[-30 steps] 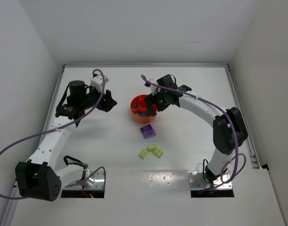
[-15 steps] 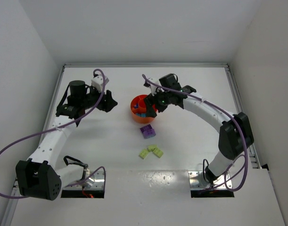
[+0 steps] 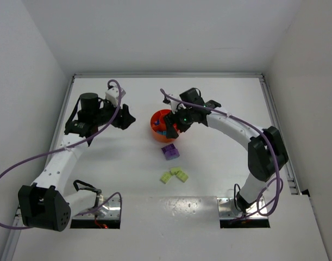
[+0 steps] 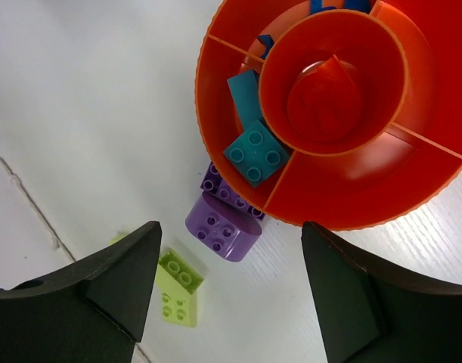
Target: Sort the legos into containers by color
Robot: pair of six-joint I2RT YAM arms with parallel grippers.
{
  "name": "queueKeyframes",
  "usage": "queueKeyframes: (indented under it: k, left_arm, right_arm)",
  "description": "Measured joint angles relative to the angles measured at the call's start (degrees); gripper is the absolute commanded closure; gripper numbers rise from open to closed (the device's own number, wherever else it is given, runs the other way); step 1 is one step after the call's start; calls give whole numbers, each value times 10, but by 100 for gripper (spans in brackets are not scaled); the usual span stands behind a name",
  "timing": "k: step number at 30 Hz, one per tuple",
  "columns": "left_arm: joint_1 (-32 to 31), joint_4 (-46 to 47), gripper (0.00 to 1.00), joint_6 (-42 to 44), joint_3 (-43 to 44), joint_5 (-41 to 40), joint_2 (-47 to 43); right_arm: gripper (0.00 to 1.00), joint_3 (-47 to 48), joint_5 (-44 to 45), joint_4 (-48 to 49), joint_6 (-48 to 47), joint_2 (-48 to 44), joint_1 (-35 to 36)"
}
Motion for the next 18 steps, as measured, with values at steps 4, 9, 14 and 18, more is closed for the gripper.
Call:
queueKeyframes:
  k: [4,9,14,18]
  left_arm:
    - [0,0,34,0,0,0,0]
    - [0,0,34,0,0,0,0]
    - [0,0,34,0,0,0,0]
    - [0,1,34,0,0,0,0]
  right_arm:
    - [25,0,0,2,2,10,8]
    - [25,0,0,4,7,28,18]
    - [25,0,0,7,8,32,26]
    - [25,0,0,12,8,37,33]
